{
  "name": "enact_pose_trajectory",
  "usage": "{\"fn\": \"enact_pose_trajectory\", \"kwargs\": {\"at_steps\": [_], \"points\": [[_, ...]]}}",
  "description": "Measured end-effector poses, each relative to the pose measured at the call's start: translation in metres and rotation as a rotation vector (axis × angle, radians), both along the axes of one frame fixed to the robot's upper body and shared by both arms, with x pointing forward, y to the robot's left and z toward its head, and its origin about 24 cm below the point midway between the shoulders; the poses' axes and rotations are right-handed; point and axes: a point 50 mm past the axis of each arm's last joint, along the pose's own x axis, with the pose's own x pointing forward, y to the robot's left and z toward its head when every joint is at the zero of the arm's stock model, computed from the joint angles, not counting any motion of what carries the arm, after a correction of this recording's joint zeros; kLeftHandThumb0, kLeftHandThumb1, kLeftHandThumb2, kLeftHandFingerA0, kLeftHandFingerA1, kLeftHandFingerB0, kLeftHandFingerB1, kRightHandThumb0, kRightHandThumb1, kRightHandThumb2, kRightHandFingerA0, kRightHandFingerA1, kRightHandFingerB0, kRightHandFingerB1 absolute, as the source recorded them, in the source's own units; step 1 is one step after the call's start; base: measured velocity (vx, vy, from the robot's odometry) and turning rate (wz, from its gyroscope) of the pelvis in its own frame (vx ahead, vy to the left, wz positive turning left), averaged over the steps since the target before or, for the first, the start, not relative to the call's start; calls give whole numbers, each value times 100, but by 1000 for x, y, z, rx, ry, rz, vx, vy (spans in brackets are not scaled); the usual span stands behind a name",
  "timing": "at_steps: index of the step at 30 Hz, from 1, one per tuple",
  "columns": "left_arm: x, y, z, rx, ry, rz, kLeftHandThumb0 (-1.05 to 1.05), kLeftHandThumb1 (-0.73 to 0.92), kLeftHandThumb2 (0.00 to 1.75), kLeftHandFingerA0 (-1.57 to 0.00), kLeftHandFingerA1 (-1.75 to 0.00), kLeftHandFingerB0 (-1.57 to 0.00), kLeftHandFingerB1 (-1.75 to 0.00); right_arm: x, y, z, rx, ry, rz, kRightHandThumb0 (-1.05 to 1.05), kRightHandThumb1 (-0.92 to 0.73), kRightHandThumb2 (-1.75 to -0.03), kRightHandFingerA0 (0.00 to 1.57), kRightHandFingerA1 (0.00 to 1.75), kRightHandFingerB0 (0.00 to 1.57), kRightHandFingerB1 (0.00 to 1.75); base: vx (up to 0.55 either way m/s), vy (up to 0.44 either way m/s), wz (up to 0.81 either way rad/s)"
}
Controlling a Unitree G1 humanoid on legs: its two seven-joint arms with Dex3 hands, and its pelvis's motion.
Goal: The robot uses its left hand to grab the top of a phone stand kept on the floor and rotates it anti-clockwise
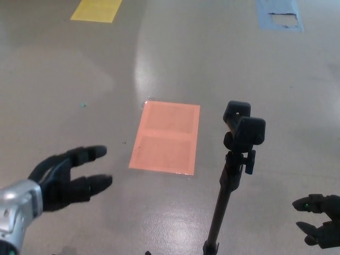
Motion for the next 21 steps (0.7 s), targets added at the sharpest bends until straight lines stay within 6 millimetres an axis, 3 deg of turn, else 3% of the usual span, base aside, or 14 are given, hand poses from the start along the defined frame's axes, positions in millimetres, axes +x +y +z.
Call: {"fn": "enact_pose_trajectory", "kwargs": {"at_steps": [1,3,9,10,17,21], "points": [[-3,3,-5,15,7,19,15,61,64,-39,-36,-50,-37,0,0,0,0,0,0,-62,-67,-89,49,53,8,36,0,0,0],[-9,9,-15,44,26,59,14,61,63,-40,-36,-55,-38,0,1,-1,1,2,1,-61,-67,-89,48,53,8,36,0,0,0],[-24,27,-36,127,79,152,9,63,59,-46,-35,-57,-37,-2,2,-3,4,9,0,-61,-68,-89,49,53,7,34,0,0,0],[-27,30,-39,148,89,164,-2,65,60,-59,-39,-57,-37,-2,2,-3,5,10,0,-61,-68,-89,49,53,7,34,0,0,0],[-47,66,-54,385,165,214,8,63,59,-52,-37,-59,-38,-5,2,-8,9,24,-6,-62,-68,-90,52,55,7,34,0,0,0],[-54,77,-56,460,181,223,1,64,58,-52,-36,-56,-36,-7,2,-10,10,28,-8,-61,-68,-90,50,54,7,35,0,0,0]]}}
